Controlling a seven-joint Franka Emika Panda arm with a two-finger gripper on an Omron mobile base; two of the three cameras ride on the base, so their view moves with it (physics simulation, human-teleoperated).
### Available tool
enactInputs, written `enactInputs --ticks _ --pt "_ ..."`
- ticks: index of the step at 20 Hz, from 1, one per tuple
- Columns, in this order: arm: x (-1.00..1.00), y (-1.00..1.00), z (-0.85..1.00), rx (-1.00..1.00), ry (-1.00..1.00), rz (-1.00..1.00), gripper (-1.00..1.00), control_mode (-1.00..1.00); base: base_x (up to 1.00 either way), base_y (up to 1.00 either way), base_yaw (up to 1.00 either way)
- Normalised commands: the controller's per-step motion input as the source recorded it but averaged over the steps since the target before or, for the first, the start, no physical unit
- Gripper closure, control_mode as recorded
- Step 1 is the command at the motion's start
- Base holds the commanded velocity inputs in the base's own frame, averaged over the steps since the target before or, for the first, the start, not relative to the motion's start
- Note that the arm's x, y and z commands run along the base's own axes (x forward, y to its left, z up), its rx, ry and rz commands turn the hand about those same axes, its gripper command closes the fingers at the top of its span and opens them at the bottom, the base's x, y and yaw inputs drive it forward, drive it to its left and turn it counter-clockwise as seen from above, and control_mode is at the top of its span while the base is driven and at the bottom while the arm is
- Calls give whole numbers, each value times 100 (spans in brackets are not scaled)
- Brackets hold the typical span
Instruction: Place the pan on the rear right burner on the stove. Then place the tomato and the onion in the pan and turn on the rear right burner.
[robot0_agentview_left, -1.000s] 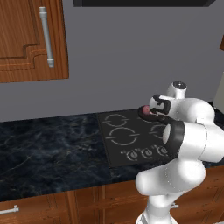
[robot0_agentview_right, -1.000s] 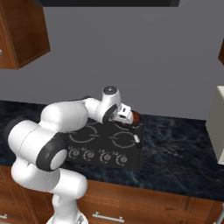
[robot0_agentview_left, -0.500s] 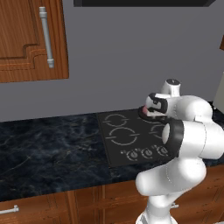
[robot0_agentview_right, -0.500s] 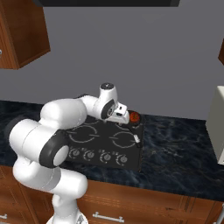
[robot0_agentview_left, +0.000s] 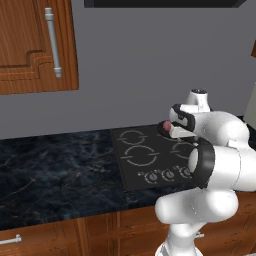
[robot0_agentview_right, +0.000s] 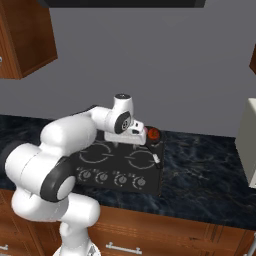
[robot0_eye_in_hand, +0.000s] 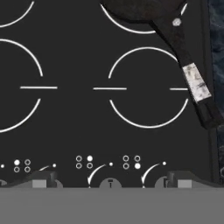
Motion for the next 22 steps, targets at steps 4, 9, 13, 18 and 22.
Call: enactInputs --ticks 4,9,13,18,22 --pt "-35 1 -2 0 4 5 -100 -100 0 0 0" --pt "-21 8 -4 0 1 4 -100 -100 0 0 0" --pt "-25 13 -16 0 9 2 -100 -100 0 0 0" --pt "-20 2 -24 0 6 2 -100 -100 0 0 0" --pt "0 0 -39 0 3 1 -100 -100 0 0 0"
